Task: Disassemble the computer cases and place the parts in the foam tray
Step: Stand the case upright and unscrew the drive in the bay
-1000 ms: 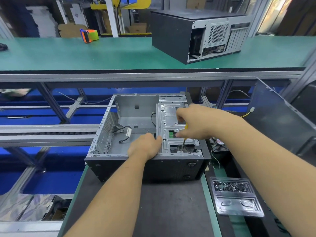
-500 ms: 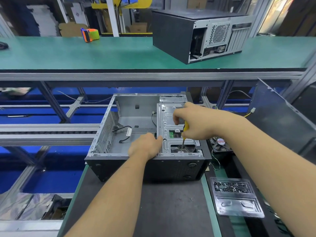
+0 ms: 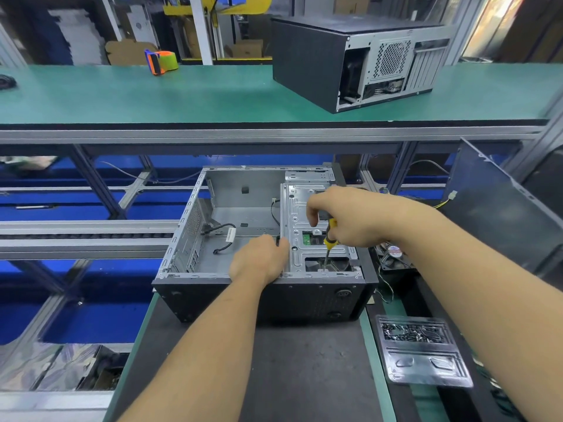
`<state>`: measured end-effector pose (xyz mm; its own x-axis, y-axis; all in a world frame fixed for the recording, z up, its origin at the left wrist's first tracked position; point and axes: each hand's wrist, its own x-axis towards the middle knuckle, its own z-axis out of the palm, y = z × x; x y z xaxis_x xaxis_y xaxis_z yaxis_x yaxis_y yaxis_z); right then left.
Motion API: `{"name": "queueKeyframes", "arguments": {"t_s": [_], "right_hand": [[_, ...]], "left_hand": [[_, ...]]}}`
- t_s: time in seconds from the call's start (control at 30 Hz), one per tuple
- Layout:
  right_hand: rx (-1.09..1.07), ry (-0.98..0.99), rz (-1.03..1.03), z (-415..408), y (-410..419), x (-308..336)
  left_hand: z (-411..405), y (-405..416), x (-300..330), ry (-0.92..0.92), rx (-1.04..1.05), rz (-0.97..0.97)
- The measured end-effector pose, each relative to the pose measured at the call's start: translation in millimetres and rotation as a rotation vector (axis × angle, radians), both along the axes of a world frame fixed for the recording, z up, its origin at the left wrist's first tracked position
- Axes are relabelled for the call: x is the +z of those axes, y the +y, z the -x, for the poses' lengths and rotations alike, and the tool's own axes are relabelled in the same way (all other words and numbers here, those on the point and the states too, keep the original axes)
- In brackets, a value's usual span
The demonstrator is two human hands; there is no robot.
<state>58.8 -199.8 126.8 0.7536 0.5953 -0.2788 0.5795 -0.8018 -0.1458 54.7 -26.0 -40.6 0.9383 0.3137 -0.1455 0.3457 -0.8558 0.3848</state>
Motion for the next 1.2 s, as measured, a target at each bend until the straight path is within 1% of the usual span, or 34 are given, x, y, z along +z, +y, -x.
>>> {"name": "queueKeyframes", "arguments": {"t_s": [0.07,0.2,0.27,0.37,0.53,0.6,0.67,0.77,0.97,1.03,1.13,1.2], "right_hand": [[-0.022,-0.013,0.018,1,1,-2],[-0.149,-0.181,0.156,1,4,-6],[-0.169,-0.236,0.17,-1,4,-7],[-0.13,-0.229,0.07,-4,0,-11],[-0.074,-0.063,-0.198,-7,-5,-11],[-0.084,-0.002,-0.305,-6,-6,-14],[-0.094,0.006,-0.389,-5,-8,-21],[-0.093,-0.042,-0.485,-6,-11,-34],[-0.113,-0.087,-0.57,-10,-15,-37],[-0.121,-0.122,-0.607,-11,-15,-32],[-0.117,-0.138,-0.598,-13,-13,-27],[-0.115,-0.116,-0.57,-12,-11,-29]], "left_hand": [[1,0,0,-0.008,-0.003,-0.001],[1,0,0,-0.017,-0.001,0.0],[1,0,0,-0.02,0.005,0.006],[1,0,0,-0.021,0.011,0.003],[2,0,1,-0.025,0.015,-0.008],[2,-1,1,-0.021,0.014,-0.005],[2,-1,2,-0.02,0.016,-0.001],[2,-1,2,-0.037,0.014,-0.001],[8,-2,2,-0.191,0.03,-0.004],[10,-2,1,-0.23,0.0,-0.006],[12,-2,1,-0.233,-0.091,-0.018],[12,-2,1,-0.231,-0.112,-0.023]]}}
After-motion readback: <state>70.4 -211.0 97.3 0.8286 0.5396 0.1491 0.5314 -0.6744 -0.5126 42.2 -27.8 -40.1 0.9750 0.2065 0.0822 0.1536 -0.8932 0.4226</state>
